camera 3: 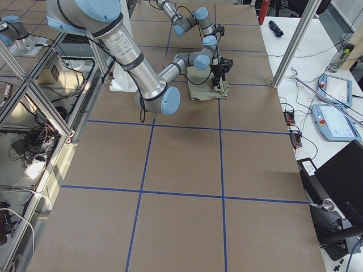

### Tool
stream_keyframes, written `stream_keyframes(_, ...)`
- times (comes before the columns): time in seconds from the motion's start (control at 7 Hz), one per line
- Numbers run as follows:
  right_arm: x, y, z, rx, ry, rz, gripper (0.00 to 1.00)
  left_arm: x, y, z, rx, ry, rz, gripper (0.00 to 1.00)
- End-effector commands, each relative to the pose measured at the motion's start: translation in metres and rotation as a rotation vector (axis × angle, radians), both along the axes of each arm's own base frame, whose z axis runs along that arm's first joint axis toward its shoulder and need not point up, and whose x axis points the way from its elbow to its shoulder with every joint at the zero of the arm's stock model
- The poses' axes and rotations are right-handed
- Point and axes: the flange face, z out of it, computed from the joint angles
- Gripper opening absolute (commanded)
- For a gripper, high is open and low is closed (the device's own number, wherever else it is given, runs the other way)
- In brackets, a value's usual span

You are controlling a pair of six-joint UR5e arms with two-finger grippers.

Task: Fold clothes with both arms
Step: 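Lay the folded edge down and open both grippers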

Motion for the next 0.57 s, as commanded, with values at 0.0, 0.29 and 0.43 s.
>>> stream_keyframes(0.0, -0.014, 0.028, -0.028, -0.012, 0.012, -0.051, 1.0, -0.013, -0.004, -0.004, 0.026, 0.001, 0.039, 1.0)
stream_keyframes(0.29, -0.041, 0.063, -0.025, -0.008, 0.073, -0.073, 1.0, -0.013, -0.005, -0.003, 0.019, 0.004, 0.036, 1.0)
stream_keyframes(0.43, -0.056, 0.079, -0.013, -0.015, 0.109, -0.1, 1.0, -0.013, -0.005, -0.003, 0.019, 0.004, 0.036, 1.0)
